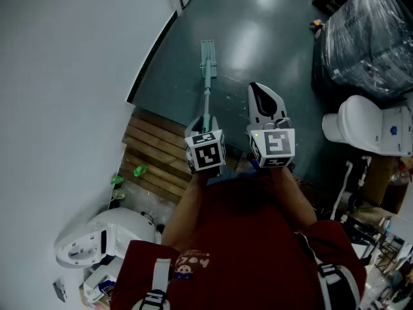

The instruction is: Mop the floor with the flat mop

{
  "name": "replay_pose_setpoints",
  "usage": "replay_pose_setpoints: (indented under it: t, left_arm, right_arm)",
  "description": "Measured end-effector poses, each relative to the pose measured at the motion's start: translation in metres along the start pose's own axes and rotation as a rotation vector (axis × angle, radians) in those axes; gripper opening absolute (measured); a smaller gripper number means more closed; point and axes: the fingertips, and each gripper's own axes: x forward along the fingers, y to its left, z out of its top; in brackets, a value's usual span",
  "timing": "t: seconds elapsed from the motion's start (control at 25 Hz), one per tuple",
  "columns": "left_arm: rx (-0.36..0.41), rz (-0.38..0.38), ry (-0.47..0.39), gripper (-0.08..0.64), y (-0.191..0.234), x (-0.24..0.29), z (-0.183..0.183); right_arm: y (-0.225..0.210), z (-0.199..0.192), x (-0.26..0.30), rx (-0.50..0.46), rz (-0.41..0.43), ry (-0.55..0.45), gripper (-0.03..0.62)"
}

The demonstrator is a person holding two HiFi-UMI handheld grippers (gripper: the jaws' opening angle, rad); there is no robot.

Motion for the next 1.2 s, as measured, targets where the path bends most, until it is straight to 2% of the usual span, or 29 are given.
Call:
replay_pose_setpoints:
  t: [0.36, 0.8, 1.2]
  left_arm:
    - [-0.005, -0.001, 0.012, 0.135, 0.006, -0.005, -0.004]
    - [-0.008, -0.002, -0.001, 0.135, 0.009, 0.011, 0.013]
    - [-0.006, -0.002, -0.005, 0.135, 0.004, 0.04, 0.036]
  right_arm:
    - [-0.001, 0.001, -0.005, 0.003, -0.016, 0.003, 0.02]
    - [-0.014, -0.006, 0.007, 0.008, -0.032, -0.006, 0.02]
    - [-0.035, -0.014, 0.024, 0.007, -0.056, 0.024, 0.02]
